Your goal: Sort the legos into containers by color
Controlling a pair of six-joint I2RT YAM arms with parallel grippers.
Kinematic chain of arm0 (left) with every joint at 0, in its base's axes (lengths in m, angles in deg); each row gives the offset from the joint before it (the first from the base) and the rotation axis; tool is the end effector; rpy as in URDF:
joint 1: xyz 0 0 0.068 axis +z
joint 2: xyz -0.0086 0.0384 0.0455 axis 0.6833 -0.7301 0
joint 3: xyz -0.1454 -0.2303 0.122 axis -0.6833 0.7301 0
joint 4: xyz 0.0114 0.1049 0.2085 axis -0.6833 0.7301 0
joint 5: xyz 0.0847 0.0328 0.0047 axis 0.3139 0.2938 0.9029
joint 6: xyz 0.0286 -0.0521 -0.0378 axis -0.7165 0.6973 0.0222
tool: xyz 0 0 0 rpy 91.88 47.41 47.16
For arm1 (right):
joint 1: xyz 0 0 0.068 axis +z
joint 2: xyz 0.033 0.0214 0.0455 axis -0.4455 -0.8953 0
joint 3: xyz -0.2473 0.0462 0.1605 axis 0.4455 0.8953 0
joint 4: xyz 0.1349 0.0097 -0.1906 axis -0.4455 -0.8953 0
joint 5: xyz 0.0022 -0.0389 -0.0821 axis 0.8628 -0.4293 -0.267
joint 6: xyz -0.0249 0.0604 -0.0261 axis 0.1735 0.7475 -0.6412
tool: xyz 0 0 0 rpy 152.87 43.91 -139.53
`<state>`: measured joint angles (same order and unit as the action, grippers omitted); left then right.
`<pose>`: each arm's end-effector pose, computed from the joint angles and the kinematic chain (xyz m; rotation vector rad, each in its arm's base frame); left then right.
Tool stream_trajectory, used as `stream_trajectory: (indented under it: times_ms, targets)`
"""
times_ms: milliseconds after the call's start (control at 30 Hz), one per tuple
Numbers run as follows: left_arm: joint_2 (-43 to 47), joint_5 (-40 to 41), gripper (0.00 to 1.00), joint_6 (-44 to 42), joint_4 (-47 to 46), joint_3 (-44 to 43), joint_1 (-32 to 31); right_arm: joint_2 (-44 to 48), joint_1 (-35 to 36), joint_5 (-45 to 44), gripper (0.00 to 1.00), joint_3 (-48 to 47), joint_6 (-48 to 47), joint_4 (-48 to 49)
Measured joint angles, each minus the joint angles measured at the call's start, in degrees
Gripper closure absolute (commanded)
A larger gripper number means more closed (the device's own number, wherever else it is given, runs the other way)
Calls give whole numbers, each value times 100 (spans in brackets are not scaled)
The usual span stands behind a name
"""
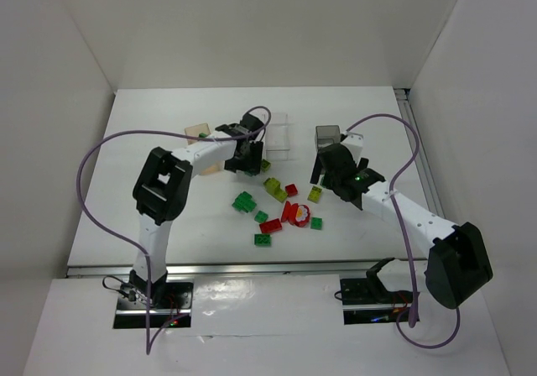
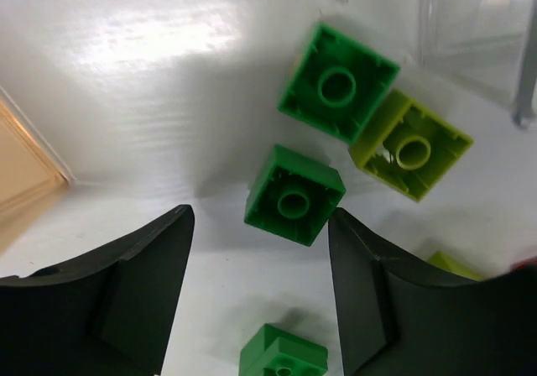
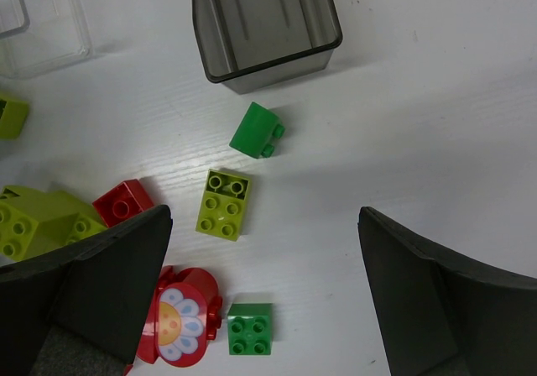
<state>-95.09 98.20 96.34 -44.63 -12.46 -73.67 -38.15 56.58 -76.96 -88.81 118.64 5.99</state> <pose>0.3847 -0.2143 0.1957 -0.0094 2.6443 -0.0816 0.2146 0.0926 0.2648 0.2887 2.2744 -0.0427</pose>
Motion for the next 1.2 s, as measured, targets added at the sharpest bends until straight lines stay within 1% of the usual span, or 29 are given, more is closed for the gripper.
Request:
stream_trajectory:
  times_ms: [67, 133, 200, 233, 267, 300, 333, 367, 567, 700, 767, 900, 967, 1000, 1067, 1100, 1133, 1200]
  targets:
    - [-26, 11, 30, -13, -13, -118, 61, -2, 0, -2, 1, 0, 0, 2]
    - [-83, 11, 31, -31, -28, -229, 111, -2, 0, 9, 1, 0, 0, 2]
    - [-170, 2, 35, -96, -68, -317, 125, -2, 7, 48, 1, 0, 0, 2]
    - [-214, -17, 50, -111, -87, -341, 125, -2, 13, 70, 1, 4, 0, 4]
    - [-258, -35, 54, -116, -98, -358, 120, -2, 26, 96, 1, 13, 0, 11]
    - [-295, -48, 66, -129, -109, -365, 118, -2, 35, 114, 1, 26, 0, 9]
    - [-313, -44, 71, -127, -111, -376, 118, -2, 46, 136, 1, 39, 9, 9]
    - [-313, -59, 74, -120, -120, -382, 120, -4, 48, 149, 1, 57, 20, 9]
    - [-254, -72, 75, -125, -79, -400, 120, -7, 48, 175, 1, 79, 68, 4]
    - [120, 85, 75, -20, 133, -363, 201, -9, 83, 184, 1, 79, 79, 7]
    - [439, 120, 75, 74, 214, -319, 374, -9, 98, 199, 1, 79, 74, 7]
    - [1064, 264, 73, 238, 240, -269, 1056, -9, 129, 267, 1, 79, 55, 9]
    - [1185, 348, 70, 345, 227, -269, 1449, -9, 155, 306, 1, 79, 55, 11]
    - [1193, 398, 57, 367, 216, -269, 1617, -7, 168, 321, 1, 76, 52, 9]
    - [1123, 424, 28, 374, 238, -267, 1862, 0, 195, 354, 1, 76, 52, 7]
    - [1069, 435, 18, 391, 251, -273, 1926, 15, 203, 374, 1, 76, 55, 7]
    - [999, 444, 6, 424, 286, -306, 1963, 39, 208, 389, 1, 79, 57, 7]
    - [837, 439, 4, 461, 326, -380, 1976, 131, 212, 400, 1, 79, 57, 4]
